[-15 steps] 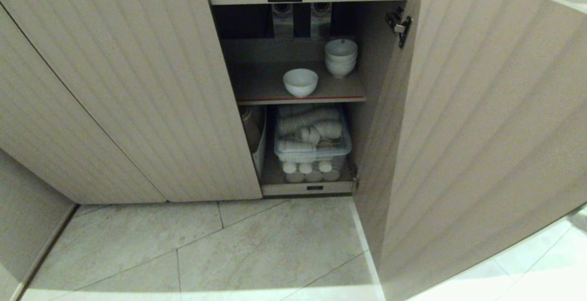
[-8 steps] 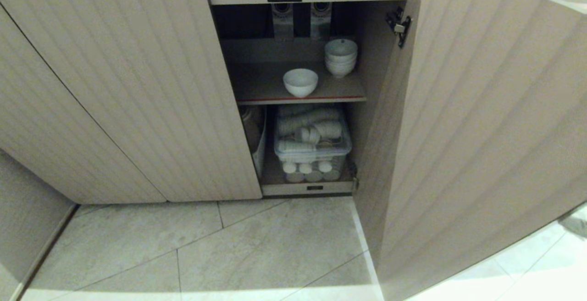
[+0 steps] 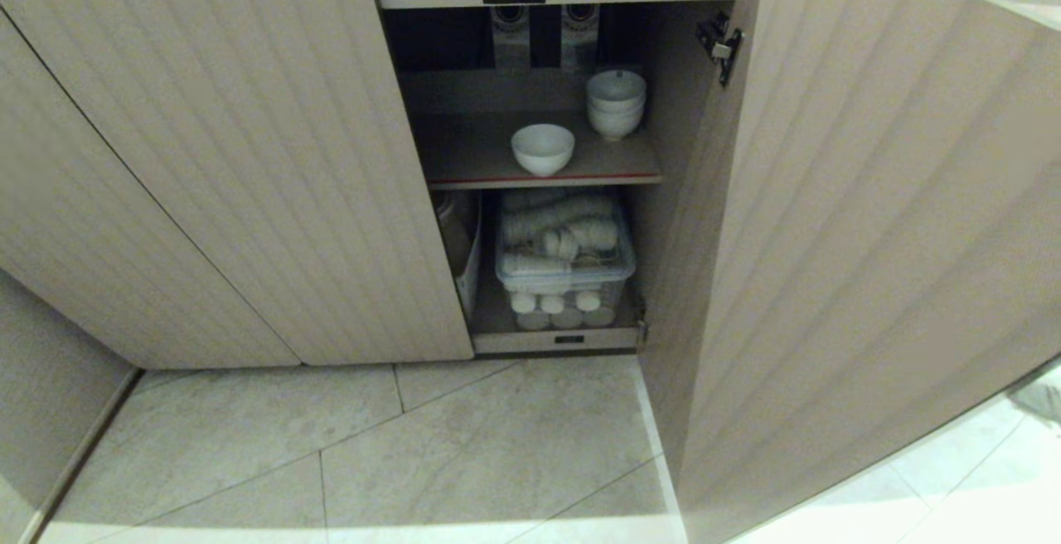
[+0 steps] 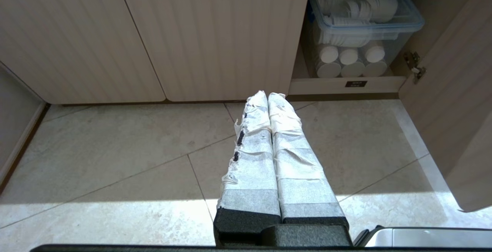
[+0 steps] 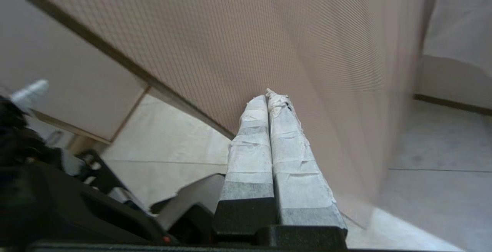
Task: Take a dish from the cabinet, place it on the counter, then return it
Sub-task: Close the cabinet door
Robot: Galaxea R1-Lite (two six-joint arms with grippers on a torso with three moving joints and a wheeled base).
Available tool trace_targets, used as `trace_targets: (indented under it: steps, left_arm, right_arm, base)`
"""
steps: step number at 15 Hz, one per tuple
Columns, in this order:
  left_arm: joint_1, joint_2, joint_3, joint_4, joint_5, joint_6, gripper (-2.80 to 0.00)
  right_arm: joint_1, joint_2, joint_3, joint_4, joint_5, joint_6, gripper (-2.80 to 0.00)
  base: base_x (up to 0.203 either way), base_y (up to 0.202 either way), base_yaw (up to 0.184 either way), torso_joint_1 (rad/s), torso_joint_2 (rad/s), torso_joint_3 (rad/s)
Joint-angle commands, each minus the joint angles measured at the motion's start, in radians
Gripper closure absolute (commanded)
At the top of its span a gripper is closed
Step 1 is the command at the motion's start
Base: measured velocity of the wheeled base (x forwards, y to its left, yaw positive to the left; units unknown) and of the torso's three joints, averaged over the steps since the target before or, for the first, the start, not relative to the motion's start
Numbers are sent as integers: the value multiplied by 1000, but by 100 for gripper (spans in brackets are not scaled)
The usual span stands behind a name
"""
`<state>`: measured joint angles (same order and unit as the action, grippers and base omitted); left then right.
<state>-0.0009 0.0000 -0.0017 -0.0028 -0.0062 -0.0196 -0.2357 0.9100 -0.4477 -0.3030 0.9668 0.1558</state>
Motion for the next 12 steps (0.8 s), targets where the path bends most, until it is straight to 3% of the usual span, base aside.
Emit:
trace_targets:
  steps: [1, 4, 9, 12]
  left_arm:
    - [-1, 0, 0, 0, 0, 0, 0]
    - [1, 0, 0, 0, 2, 0, 0]
    - [-1, 0, 0, 0, 0, 0, 0]
    - [1, 0, 0, 0, 1, 0, 0]
  right_arm:
    - [22, 5, -13, -3, 6, 23, 0]
    - [51, 35, -18, -23, 6, 27, 0]
    - [157, 97, -5, -195, -2, 109, 0]
    - [189, 119, -14, -202, -2, 108, 0]
  base:
    - [0, 0, 0, 0, 0, 0]
    - [0, 0, 0, 0, 0, 0]
    - [0, 0, 0, 0, 0, 0]
    - [0, 0, 0, 0, 0, 0]
